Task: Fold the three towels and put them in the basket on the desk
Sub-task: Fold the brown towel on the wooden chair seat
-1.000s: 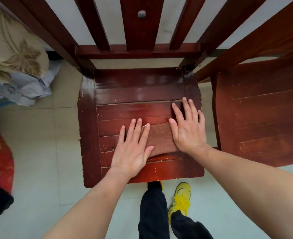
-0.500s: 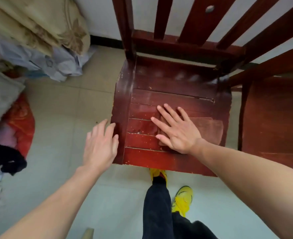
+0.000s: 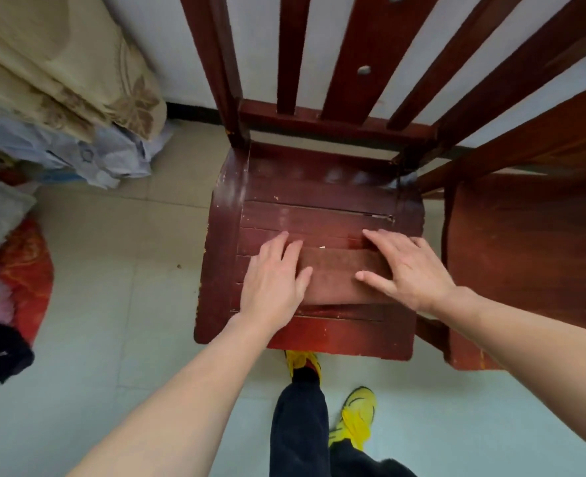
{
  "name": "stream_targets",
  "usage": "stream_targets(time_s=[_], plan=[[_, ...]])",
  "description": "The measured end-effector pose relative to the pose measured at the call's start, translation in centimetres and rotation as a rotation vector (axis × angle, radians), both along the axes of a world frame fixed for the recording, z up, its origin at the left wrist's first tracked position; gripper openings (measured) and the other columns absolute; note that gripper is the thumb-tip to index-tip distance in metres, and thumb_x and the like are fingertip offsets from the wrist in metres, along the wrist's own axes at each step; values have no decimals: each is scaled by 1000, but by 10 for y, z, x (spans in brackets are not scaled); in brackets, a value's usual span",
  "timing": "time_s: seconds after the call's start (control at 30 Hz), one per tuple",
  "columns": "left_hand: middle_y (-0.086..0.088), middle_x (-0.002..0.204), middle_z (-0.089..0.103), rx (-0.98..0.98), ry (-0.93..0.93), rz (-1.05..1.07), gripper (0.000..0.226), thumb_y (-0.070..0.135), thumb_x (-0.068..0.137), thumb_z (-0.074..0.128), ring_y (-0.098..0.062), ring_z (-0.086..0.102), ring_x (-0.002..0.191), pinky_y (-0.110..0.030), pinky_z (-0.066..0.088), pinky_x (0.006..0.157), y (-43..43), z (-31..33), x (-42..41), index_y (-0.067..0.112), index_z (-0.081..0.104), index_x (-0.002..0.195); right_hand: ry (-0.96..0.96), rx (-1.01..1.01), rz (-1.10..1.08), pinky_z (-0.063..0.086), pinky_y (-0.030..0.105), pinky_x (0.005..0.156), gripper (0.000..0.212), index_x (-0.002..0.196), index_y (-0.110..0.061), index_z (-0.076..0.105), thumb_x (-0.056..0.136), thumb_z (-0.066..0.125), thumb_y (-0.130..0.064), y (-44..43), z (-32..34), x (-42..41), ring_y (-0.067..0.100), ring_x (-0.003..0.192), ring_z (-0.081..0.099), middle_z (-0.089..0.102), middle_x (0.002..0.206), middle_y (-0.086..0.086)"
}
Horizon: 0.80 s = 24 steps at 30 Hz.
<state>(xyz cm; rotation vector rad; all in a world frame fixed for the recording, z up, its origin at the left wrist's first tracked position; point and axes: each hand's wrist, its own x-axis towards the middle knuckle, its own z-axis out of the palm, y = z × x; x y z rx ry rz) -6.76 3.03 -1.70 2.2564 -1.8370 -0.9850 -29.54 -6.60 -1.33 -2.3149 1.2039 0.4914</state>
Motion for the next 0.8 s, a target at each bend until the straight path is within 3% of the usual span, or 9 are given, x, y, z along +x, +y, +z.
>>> stream_targets(time_s=[0.1, 0.2, 0.3, 0.4, 0.47, 0.53, 0.67, 0.8], plan=[[-4, 158, 23, 127, -25, -160, 63, 47, 95, 47, -24, 21, 143, -42, 27, 111, -32, -13, -22, 21, 28, 149, 56, 68, -37, 40, 39, 101, 84, 148, -28, 31, 80, 51, -73, -1, -4, -23, 21, 126, 47, 52, 138, 1], [-4, 147, 39, 135, -107, -299, 59, 42, 93, 53, -26, 36, 132, -41, 37, 103, -43, -18, -33, 20, 35, 145, 77, 165, -167, 47, 39, 91, 90, 140, -27, 42, 68, 62, -77, 8, -15, -30, 23, 116, 54, 58, 125, 2], [-4, 133, 49, 224, -107, -458, 61, 33, 88, 58, -27, 44, 122, -40, 42, 96, -43, -10, -48, 20, 36, 143, 104, 260, -281, 45, 33, 76, 74, 118, -25, 57, 63, 70, -72, 24, -13, -32, 26, 107, 59, 62, 113, 3], [-6, 131, 51, 444, -133, -565, 72, 33, 75, 66, -27, 47, 122, -38, 43, 98, -44, 4, -66, 21, 40, 141, 66, 269, -335, 44, 35, 82, 62, 114, -23, 62, 67, 73, -63, 49, 6, -44, 25, 109, 52, 56, 112, 3], [-7, 125, 52, 521, -146, -612, 64, 35, 71, 69, -28, 49, 120, -37, 43, 96, -39, 18, -82, 23, 52, 132, 0, 271, -399, 42, 36, 84, 56, 113, -23, 60, 70, 75, -55, 68, 25, -59, 23, 108, 49, 53, 113, 0], [-6, 121, 49, 475, -182, -663, 60, 40, 69, 69, -28, 45, 119, -38, 40, 94, -34, 42, -103, 25, 56, 126, -79, 294, -535, 46, 35, 81, 46, 106, -26, 58, 70, 77, -47, 86, 52, -84, 22, 103, 54, 58, 111, -2], [-2, 135, 44, 317, -125, -806, 57, 43, 64, 70, -24, 35, 132, -41, 34, 100, -17, 107, -158, 23, 57, 116, -151, 331, -860, 50, 35, 74, 39, 97, -32, 52, 67, 77, -37, 134, 119, -149, 25, 88, 63, 69, 95, -1], [-4, 95, 61, 356, -65, -921, 37, 33, 69, 67, -31, 58, 92, -34, 36, 70, 3, 171, -223, 22, 39, 92, -189, 326, -1040, 52, 37, 75, 44, 97, -34, 48, 63, 74, -37, 184, 175, -199, 25, 87, 63, 68, 93, -2]])
